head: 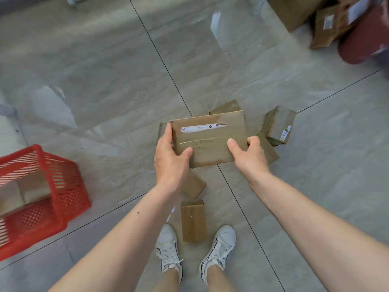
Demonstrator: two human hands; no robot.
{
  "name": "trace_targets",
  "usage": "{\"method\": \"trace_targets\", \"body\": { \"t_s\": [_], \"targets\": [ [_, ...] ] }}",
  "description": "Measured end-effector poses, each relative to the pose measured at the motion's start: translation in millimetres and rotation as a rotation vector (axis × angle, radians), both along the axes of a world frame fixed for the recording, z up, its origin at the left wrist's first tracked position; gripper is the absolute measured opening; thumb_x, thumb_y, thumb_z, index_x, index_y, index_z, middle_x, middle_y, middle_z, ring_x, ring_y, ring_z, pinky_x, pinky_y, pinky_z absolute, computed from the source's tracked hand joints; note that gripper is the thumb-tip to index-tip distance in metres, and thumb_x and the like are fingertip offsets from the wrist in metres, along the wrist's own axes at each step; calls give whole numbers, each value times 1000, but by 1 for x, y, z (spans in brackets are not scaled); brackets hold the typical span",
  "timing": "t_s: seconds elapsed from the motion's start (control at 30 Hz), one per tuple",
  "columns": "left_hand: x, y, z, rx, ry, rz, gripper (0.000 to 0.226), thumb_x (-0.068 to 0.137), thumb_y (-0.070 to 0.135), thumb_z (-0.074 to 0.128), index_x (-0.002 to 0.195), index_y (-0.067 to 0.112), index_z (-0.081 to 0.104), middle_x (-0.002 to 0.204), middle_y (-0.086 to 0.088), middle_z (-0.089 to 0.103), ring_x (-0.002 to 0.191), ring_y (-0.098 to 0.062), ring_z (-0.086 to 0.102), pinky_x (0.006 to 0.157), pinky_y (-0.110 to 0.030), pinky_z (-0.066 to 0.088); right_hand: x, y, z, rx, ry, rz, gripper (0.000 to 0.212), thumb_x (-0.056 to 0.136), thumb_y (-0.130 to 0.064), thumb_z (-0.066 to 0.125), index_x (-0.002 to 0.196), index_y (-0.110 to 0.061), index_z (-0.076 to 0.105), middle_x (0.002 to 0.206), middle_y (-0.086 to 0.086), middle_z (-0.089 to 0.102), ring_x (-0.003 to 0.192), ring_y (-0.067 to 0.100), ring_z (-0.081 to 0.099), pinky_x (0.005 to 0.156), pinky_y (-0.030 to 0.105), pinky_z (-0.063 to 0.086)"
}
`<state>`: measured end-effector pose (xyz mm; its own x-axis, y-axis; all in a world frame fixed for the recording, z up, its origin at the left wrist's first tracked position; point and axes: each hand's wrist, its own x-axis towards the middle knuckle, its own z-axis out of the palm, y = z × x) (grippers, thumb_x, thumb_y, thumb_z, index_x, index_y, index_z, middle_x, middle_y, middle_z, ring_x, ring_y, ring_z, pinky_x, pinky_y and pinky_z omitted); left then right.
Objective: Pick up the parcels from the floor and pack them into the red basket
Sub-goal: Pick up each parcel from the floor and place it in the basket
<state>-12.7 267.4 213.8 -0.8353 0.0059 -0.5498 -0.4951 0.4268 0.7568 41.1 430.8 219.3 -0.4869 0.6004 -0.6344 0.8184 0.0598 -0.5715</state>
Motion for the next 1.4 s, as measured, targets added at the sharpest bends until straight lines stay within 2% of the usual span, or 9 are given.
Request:
{"method": "trace_targets", "body": {
  "t_s": [0.1, 0.2, 0.3, 0.4, 0.5, 0.63, 0.87, 1.13, 1.4],
  "targets": [
    [-12, -28, 33, 17, 60, 11, 82, 76, 22, 72, 145, 45, 35, 129, 13, 50, 115, -18, 61, 101, -44, 50, -11, -23, 35, -28, 62, 3, 33, 91, -44, 59, 109, -20, 45, 90, -16, 51, 102, 19, 54, 82, 30, 40],
    [-16, -54, 55, 52, 85, 34, 82, 76, 24, 73, 145, 48, 34, 126, 6, 51, 114, -18, 60, 101, -43, 50, -15, -49, 59, -51, 134, 8, 36, 92, -41, 60, 114, -17, 47, 92, -14, 52, 98, 15, 52, 79, 28, 37],
    [-9, -82, 67, 67, 103, 76, 83, 78, 23, 74, 146, 46, 34, 128, 7, 51, 119, -18, 58, 103, -43, 49, -14, -75, 72, -51, 178, 30, 46, 91, -40, 63, 127, -15, 48, 109, -9, 59, 102, 14, 55, 83, 28, 41],
    [5, -112, 74, 90, 101, 138, 82, 77, 21, 75, 146, 44, 37, 129, 7, 54, 119, -18, 58, 101, -43, 51, -10, -102, 83, -59, 212, 85, 55, 88, -39, 65, 137, -19, 50, 127, -6, 63, 116, 15, 59, 102, 36, 47],
    [23, -144, 81, 111, 102, 217, 82, 75, 17, 79, 145, 39, 43, 129, 6, 59, 114, -16, 62, 97, -42, 54, -2, -130, 88, -85, 223, 174, 34, 87, -38, 64, 118, -26, 64, 114, -10, 70, 108, 15, 65, 100, 42, 51],
    [46, -191, 91, 113, 127, 306, 84, 73, 13, 83, 145, 35, 45, 129, 8, 61, 108, -11, 64, 93, -31, 55, 3, -175, 94, -79, 190, 275, 37, 75, -52, 63, 104, -29, 68, 105, -13, 72, 107, 17, 65, 98, 45, 51],
    [65, -304, 88, 55, 98, 405, 96, 51, 39, 83, 139, 44, 48, 125, 11, 64, 116, -11, 62, 102, -38, 50, 4, -283, 104, -92, 173, 389, 26, 83, -43, 66, 103, -27, 69, 101, -12, 73, 104, 16, 66, 97, 42, 52],
    [57, -481, 72, -17, 91, 382, 116, 36, 46, 85, 143, 42, 40, 127, 10, 62, 118, -13, 62, 102, -38, 51, -11, -458, 92, -136, 164, 424, 23, 85, -34, 69, 103, -21, 68, 95, -8, 70, 93, 16, 65, 83, 35, 53],
    [55, -626, 59, -77, 68, 451, 94, 44, 49, 80, 131, 35, 48, 123, 8, 65, 114, -15, 63, 98, -41, 52, -35, -600, 76, -292, 76, 428, 22, 89, -20, 69, 110, -14, 63, 92, -3, 68, 76, 10, 63, 61, 23, 46]
  ]
}}
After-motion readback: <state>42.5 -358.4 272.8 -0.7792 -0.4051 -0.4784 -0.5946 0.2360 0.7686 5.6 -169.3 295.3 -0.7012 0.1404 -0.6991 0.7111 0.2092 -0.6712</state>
